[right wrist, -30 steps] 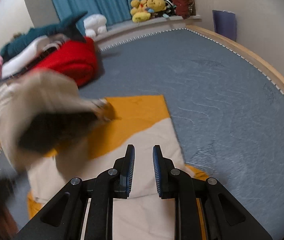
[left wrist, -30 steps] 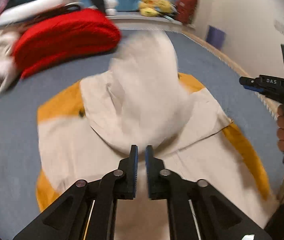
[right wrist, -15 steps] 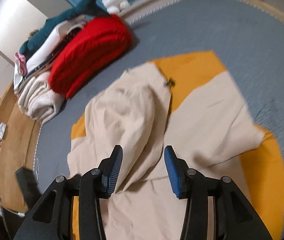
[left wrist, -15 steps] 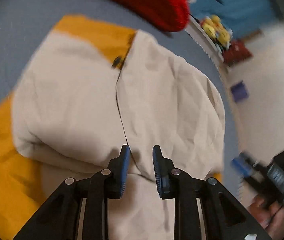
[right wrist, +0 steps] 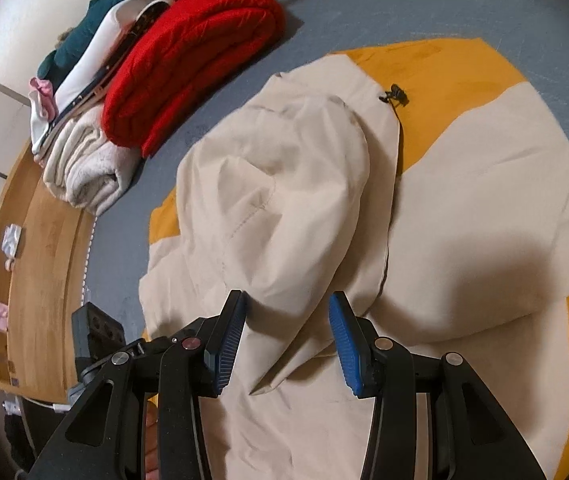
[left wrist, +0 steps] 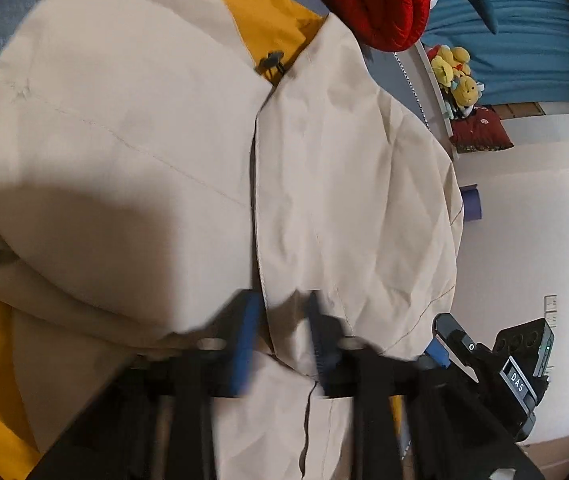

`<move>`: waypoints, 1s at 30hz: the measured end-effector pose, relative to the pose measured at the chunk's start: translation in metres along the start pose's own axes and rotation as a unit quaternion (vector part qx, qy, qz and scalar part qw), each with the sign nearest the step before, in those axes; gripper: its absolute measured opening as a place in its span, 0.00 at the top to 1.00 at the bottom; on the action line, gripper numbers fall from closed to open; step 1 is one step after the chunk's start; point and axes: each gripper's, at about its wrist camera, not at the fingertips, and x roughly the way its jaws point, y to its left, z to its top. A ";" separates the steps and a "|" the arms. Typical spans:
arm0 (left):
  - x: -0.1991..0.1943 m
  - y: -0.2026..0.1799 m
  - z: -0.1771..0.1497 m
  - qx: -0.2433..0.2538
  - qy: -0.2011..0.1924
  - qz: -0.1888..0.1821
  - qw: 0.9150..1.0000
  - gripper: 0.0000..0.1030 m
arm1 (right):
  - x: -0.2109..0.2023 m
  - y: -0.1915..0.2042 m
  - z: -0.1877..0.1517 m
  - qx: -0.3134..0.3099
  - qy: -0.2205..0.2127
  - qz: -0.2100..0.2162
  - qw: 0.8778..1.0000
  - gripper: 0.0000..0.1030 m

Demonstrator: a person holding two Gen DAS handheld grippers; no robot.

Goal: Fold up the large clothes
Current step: 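Pull the gripped hood down onto the jacket body with the left tool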

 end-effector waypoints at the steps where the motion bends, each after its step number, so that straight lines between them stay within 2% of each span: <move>1: -0.003 -0.004 0.001 0.007 -0.007 -0.002 1.000 0.96 | 0.001 -0.001 0.000 0.001 0.000 0.000 1.000 0.56; 3: -0.017 -0.018 0.004 0.030 -0.026 -0.015 0.999 0.97 | -0.001 -0.001 0.002 0.007 -0.012 0.012 1.000 0.66; 4: -0.028 -0.028 0.005 0.047 -0.039 -0.024 0.998 0.97 | -0.004 0.000 0.003 0.009 -0.023 0.027 0.999 0.87; 5: -0.041 -0.041 0.005 0.068 -0.058 -0.037 0.995 0.97 | -0.008 0.002 0.005 0.012 -0.033 0.042 0.998 0.93; 7: -0.061 -0.056 0.004 0.098 -0.091 -0.043 0.990 0.97 | -0.030 0.007 0.007 0.019 -0.076 0.092 0.993 0.95; 10: -0.082 -0.070 -0.003 0.127 -0.128 -0.047 0.983 0.97 | -0.056 0.011 0.008 0.020 -0.124 0.123 0.984 0.96; 12: -0.076 -0.069 -0.010 0.138 -0.116 -0.014 0.984 0.98 | -0.053 0.007 0.006 0.031 -0.116 0.107 0.987 0.96; 14: -0.050 -0.059 -0.013 0.134 -0.071 0.044 0.987 0.98 | -0.032 -0.003 0.001 0.048 -0.075 0.057 0.994 0.96; 15: -0.035 -0.046 -0.017 0.119 -0.040 0.077 0.989 0.98 | -0.016 -0.012 -0.003 0.060 -0.042 0.018 0.997 0.96; 17: -0.011 -0.021 -0.022 0.086 0.003 0.126 0.988 0.98 | 0.009 -0.033 -0.012 0.097 0.009 -0.023 0.995 0.96; 18: -0.008 -0.017 -0.024 0.082 0.008 0.132 0.988 0.97 | 0.020 -0.043 -0.017 0.120 0.029 -0.034 0.992 0.96; 21: -0.013 -0.021 -0.021 0.091 0.000 0.148 0.985 0.95 | 0.030 -0.046 -0.019 0.123 0.039 -0.048 0.990 0.95; 22: -0.021 -0.024 -0.022 0.099 -0.012 0.153 0.983 0.94 | 0.026 -0.040 -0.017 0.110 0.032 -0.055 0.992 0.92; 24: -0.037 -0.036 -0.022 0.126 -0.049 0.180 0.974 0.93 | 0.014 -0.027 -0.011 0.079 0.004 -0.074 0.994 0.88; 25: -0.047 -0.041 -0.025 0.146 -0.073 0.193 0.968 0.92 | 0.008 -0.022 -0.006 0.069 -0.010 -0.085 0.994 0.82; 26: -0.055 -0.051 -0.028 0.168 -0.097 0.197 0.961 0.90 | 0.000 -0.018 -0.003 0.059 -0.033 -0.098 0.993 0.69; 28: -0.057 -0.061 -0.034 0.196 -0.110 0.171 0.959 0.89 | -0.016 -0.013 0.001 0.044 -0.077 -0.109 0.990 0.54; 30: -0.044 -0.067 -0.041 0.215 -0.085 0.135 0.963 0.88 | -0.020 -0.013 0.009 0.037 -0.089 -0.102 0.990 0.54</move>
